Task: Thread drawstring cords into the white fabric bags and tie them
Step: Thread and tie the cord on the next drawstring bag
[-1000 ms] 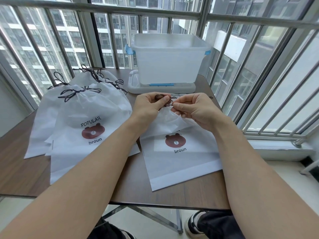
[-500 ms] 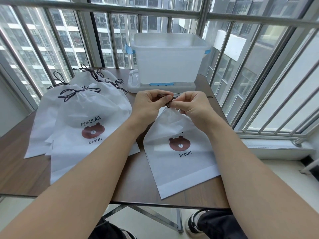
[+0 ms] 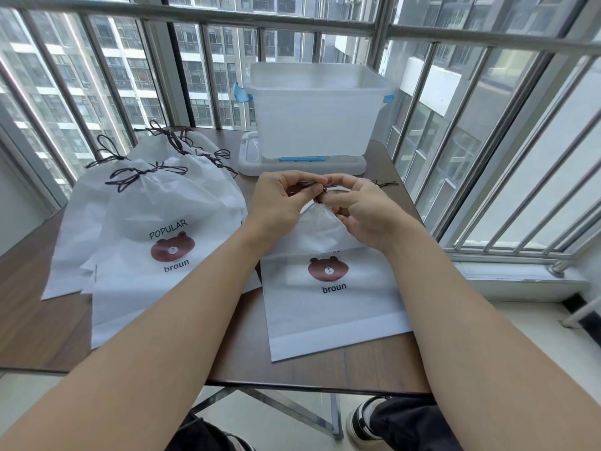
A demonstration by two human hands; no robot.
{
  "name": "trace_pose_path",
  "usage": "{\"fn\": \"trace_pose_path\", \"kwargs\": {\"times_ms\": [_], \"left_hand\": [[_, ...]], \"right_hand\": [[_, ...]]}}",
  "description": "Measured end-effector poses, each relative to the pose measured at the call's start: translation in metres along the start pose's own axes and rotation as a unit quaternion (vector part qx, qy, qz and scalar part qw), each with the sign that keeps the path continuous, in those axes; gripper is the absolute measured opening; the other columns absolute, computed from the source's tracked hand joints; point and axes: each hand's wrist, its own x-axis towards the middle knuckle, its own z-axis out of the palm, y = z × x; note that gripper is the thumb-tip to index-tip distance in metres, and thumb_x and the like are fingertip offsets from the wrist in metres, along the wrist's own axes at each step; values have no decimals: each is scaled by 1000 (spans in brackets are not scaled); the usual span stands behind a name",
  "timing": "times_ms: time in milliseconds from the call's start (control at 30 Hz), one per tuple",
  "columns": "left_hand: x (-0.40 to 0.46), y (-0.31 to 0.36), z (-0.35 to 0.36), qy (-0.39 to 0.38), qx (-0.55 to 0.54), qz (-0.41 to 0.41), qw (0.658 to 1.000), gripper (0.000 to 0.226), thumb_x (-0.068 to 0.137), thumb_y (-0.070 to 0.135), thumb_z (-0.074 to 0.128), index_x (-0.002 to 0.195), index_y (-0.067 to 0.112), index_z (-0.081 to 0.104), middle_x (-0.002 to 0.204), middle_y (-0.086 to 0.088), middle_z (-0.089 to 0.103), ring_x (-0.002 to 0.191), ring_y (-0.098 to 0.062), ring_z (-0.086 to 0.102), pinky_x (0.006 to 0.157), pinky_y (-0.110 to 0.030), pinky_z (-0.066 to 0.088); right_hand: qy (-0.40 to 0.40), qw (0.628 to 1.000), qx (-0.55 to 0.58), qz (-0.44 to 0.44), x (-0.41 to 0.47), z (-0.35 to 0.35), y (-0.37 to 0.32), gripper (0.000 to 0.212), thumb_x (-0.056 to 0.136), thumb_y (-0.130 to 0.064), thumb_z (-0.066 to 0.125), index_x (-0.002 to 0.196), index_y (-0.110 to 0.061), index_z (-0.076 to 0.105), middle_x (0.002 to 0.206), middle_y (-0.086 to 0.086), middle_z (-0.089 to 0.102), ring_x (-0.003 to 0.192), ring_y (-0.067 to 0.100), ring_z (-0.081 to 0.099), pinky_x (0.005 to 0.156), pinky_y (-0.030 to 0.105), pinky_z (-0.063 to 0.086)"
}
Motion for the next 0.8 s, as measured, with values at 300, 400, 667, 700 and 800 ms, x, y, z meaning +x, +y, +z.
{"fn": "trace_pose_path", "kwargs": {"times_ms": [300, 400, 667, 700, 800], "left_hand": [[0, 0, -2, -4, -24, -18, 1000, 14, 89, 3, 70, 98, 11, 77, 94, -7, 77, 88, -12, 70, 92, -31, 54], [0, 1, -1, -1, -21, -23, 1000, 13, 89, 5, 70, 98, 11, 77, 89, -6, 76, 82, -10, 67, 88, -30, 55], [0, -1, 1, -18, -14, -52, 998, 12, 90, 4, 69, 94, 13, 76, 85, -1, 74, 80, -10, 66, 88, -31, 55], [0, -1, 1, -16, -13, -53, 998, 12, 90, 4, 69, 94, 14, 76, 84, -2, 74, 80, -11, 66, 88, -32, 55], [0, 0, 0, -12, -15, -51, 999, 13, 90, 5, 69, 94, 15, 76, 84, -6, 73, 79, -14, 65, 87, -32, 55]], "right_hand": [[-16, 994, 90, 62, -4, -11, -7, 15, 92, -3, 67, 98, -14, 75, 84, -2, 71, 70, 9, 56, 72, 19, 45], [48, 999, -11, 6, -5, -16, -11, 17, 89, -2, 72, 97, -15, 78, 84, -3, 71, 67, 8, 56, 61, 19, 44], [108, 940, -321, -36, -1, -34, -3, 25, 83, 6, 73, 87, -19, 78, 84, 2, 75, 77, 12, 66, 67, 16, 48], [112, 938, -325, -46, -1, -33, -4, 31, 81, 8, 71, 89, -21, 77, 90, 2, 75, 81, 13, 66, 67, 18, 49], [97, 953, -268, -100, -2, -32, -12, 44, 78, 8, 69, 102, -29, 74, 108, -1, 73, 84, 10, 63, 65, 21, 50]]}}
